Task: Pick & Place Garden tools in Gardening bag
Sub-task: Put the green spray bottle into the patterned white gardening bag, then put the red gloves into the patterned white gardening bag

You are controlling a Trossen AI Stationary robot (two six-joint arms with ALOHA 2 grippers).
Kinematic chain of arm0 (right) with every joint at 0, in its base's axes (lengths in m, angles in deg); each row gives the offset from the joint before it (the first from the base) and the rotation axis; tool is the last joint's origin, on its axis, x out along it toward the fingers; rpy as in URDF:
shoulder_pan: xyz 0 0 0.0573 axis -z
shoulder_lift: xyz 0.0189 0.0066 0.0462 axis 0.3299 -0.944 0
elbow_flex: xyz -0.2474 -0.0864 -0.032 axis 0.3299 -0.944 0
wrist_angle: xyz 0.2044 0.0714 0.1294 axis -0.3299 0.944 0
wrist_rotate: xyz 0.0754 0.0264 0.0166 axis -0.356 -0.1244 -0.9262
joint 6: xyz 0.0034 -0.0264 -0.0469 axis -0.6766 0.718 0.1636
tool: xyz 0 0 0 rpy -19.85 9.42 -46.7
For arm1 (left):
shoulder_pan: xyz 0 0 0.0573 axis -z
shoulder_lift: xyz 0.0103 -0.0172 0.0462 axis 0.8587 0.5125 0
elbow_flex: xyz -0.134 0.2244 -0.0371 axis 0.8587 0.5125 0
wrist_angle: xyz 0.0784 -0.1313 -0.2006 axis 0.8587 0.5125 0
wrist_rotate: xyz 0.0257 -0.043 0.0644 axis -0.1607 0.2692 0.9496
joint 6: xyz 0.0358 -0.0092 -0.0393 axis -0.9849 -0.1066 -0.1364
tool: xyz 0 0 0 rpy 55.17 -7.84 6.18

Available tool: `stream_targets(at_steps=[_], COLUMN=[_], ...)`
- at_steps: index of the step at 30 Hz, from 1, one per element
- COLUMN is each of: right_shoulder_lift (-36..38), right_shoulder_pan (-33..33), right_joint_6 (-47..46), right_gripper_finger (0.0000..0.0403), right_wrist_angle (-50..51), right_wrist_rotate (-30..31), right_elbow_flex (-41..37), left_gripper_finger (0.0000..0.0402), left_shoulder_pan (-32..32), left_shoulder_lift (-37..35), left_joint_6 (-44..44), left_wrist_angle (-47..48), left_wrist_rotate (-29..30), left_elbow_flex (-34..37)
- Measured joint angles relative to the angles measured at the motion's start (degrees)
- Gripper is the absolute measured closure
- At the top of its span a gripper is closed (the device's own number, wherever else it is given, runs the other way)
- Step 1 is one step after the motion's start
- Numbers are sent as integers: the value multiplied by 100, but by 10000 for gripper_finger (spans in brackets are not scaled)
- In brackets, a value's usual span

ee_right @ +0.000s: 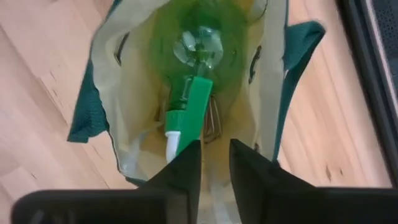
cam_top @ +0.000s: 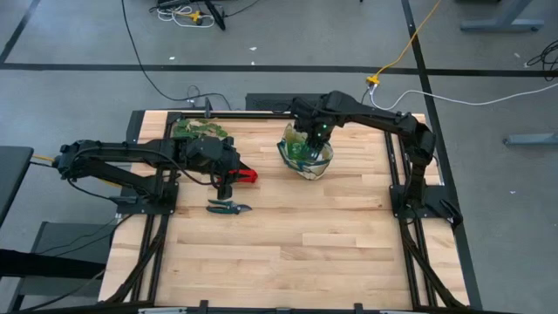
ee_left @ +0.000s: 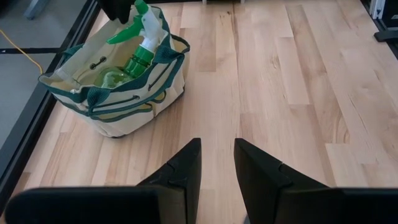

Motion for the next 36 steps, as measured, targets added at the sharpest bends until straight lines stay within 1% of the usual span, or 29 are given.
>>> stream_targets(at_steps=[4, 7, 9, 13, 17, 21, 23, 29, 33, 36], right_shoulder_lift=[-2, -6, -17, -15, 127, 199, 284, 445, 540, 540], right_shoulder_pan=[-15, -26, -31, -31, -11, -11, -11, -58, -156, -279], right_joint_6=[-33, 28, 73, 185, 187, 187, 185, 140, 93, 149], right_gripper_finger=[339, 347, 350, 351, 351, 353, 353, 353, 353, 353], right_wrist_angle=[-10, -257, -247, -259, -423, -456, -482, -712, -938, -1094], right_wrist_rotate=[-16, -105, -161, -110, -32, 215, 224, -158, -689, -945], right_elbow_flex=[-272, -615, -740, -734, -544, -449, -446, -438, -436, -436], left_gripper_finger=[298, 298, 298, 298, 298, 298, 298, 298, 298, 298], left_shoulder_pan=[-2, -2, 0, -2, -1, -2, -2, -2, -1, -2], left_shoulder_lift=[0, 0, 0, 0, 0, 0, 0, 1, 0, 0], left_joint_6=[0, 0, -2, -22, -24, -27, -31, -39, -45, -48], left_wrist_angle=[35, 37, 37, 35, 33, 35, 35, 39, 44, 89], left_wrist_rotate=[0, 0, 0, 0, 0, 0, 0, 0, 0, 1], left_elbow_flex=[0, 0, 0, 0, 0, 0, 0, 0, 0, 0])
